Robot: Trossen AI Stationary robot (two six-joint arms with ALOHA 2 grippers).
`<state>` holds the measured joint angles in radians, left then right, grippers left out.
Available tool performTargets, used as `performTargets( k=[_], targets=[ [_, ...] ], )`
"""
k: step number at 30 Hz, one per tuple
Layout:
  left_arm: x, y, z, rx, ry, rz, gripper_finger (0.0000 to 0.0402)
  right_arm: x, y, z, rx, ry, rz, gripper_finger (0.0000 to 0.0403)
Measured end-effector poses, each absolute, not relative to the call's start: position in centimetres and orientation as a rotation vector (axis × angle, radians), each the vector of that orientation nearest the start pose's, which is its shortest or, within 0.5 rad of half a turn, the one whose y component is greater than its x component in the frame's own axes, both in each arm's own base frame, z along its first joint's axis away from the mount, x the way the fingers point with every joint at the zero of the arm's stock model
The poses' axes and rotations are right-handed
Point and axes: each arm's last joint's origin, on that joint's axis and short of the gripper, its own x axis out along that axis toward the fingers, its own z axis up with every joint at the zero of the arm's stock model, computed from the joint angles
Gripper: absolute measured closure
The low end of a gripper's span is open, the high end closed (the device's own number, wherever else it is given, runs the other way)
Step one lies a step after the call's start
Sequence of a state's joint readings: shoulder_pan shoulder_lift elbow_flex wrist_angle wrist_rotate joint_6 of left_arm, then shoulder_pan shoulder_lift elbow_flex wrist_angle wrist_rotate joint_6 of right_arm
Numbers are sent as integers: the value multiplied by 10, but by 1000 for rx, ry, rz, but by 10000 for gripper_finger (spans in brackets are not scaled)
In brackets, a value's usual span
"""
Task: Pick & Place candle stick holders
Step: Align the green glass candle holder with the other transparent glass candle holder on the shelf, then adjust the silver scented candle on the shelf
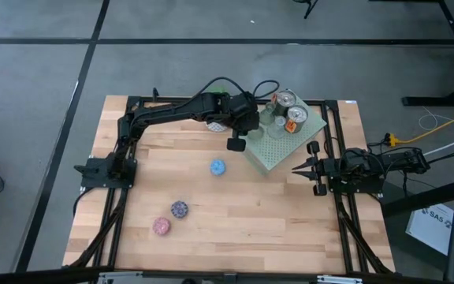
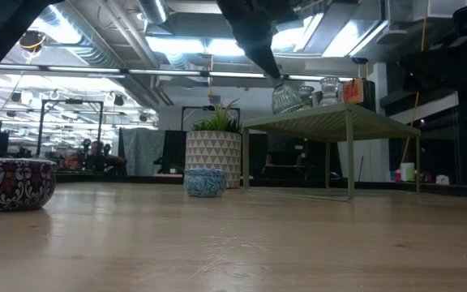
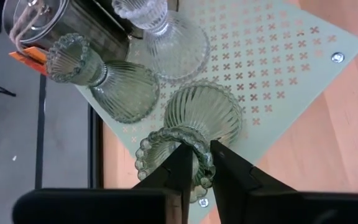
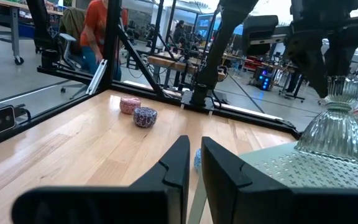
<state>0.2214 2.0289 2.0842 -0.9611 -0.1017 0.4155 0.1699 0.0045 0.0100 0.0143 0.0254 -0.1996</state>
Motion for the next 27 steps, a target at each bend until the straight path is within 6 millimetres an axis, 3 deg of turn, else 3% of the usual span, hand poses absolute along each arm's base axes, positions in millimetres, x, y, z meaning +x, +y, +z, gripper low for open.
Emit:
performTargets(
  k=[15,27],
  targets=[
    [431,100,341,327,897,133,304,96,16,168,-198,-33,143,359],
    [441,91,361,350,719,161,282,96,16,168,-197,-33,144,359]
  ],
)
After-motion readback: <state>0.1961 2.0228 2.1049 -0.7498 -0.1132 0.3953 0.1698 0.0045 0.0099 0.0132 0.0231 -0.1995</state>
